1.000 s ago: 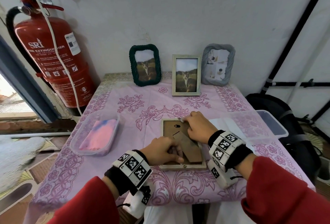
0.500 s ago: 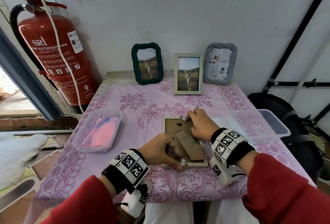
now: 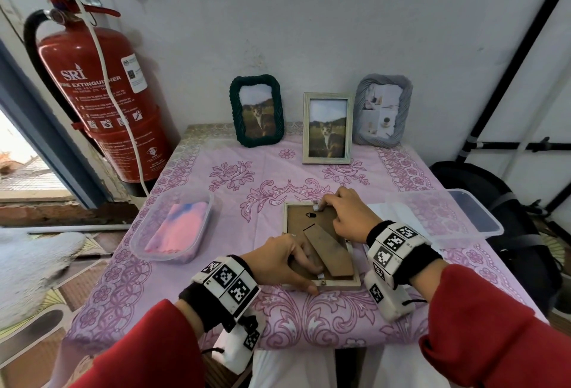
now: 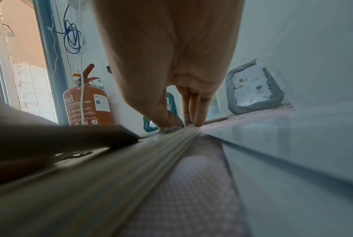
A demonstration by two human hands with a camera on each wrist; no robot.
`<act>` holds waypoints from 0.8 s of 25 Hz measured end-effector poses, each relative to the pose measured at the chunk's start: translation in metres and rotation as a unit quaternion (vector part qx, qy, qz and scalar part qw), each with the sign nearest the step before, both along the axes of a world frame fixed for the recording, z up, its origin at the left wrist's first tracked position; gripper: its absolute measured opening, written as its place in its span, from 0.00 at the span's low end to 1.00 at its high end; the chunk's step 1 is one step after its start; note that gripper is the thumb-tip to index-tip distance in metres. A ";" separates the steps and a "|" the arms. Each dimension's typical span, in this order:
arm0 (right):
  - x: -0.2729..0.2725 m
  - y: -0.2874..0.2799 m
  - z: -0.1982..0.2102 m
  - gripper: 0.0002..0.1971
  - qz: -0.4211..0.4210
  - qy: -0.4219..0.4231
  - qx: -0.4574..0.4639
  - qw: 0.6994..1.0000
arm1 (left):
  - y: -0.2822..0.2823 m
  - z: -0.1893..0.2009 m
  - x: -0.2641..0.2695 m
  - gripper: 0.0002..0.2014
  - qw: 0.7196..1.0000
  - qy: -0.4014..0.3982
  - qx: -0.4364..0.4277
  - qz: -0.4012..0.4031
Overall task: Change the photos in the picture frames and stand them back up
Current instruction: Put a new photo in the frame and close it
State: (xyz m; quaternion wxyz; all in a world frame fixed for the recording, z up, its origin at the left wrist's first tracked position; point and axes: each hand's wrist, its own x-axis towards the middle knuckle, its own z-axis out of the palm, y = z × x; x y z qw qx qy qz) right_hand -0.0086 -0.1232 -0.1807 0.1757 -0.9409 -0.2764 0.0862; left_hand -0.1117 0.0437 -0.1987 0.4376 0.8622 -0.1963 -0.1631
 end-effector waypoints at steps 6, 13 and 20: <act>-0.001 -0.001 0.000 0.22 0.002 0.006 0.005 1.000 | 0.000 0.000 0.000 0.13 0.999 0.007 0.033 -0.003; -0.004 -0.003 0.002 0.22 0.010 0.006 -0.005 1.000 | 0.000 0.004 -0.002 0.17 0.999 -0.009 -0.021 0.027; -0.006 -0.009 0.006 0.24 0.010 0.058 0.016 0.998 | 0.015 0.014 0.002 0.08 0.962 -0.091 0.025 0.258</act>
